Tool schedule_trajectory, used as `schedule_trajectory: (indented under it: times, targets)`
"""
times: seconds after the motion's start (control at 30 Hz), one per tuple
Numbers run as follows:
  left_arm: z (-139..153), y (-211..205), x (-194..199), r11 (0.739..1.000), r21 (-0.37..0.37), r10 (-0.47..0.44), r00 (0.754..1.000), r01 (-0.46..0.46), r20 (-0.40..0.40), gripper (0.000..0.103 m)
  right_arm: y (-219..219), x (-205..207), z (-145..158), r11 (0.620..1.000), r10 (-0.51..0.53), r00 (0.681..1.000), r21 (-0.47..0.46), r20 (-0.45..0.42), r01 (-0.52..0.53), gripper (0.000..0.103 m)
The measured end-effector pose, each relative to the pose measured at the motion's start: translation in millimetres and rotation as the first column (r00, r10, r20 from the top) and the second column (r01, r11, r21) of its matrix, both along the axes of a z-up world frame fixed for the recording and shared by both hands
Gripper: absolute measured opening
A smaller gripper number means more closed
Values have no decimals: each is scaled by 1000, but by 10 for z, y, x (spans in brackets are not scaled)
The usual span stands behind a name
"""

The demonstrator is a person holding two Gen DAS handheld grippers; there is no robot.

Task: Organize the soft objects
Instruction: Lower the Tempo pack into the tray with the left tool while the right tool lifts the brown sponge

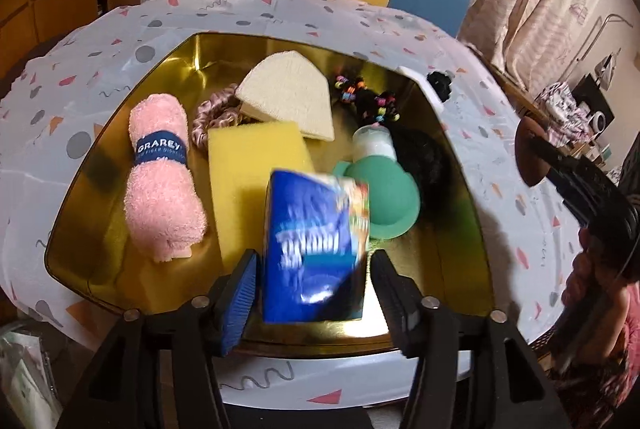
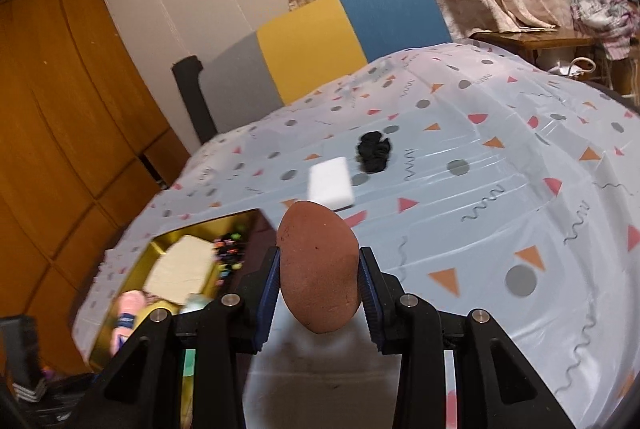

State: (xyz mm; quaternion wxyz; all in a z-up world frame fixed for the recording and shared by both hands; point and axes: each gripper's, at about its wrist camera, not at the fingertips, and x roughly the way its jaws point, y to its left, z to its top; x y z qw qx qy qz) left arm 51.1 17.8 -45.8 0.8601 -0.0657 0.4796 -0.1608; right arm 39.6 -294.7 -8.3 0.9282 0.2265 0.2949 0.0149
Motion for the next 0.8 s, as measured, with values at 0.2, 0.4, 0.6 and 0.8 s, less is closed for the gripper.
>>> schedule_trajectory:
  times: [0.2, 0.4, 0.6, 0.8]
  targets:
    - [157, 70, -47, 999, -39, 9, 999, -7, 47, 64, 230, -141, 142, 998, 63, 998, 15, 25, -64, 38]
    - [191, 324, -16, 992, -65, 112, 993, -109, 42, 64, 462, -196, 161, 989, 146, 989, 31, 15, -147, 38]
    - [185, 464, 7, 985, -50, 166, 986, -164, 36, 64, 728, -236, 149, 969, 243, 970, 45, -4, -243, 38]
    - [216, 518, 2, 982, -63, 184, 982, -181, 41, 64, 992, -299, 120, 943, 333, 942, 37, -36, -332, 39]
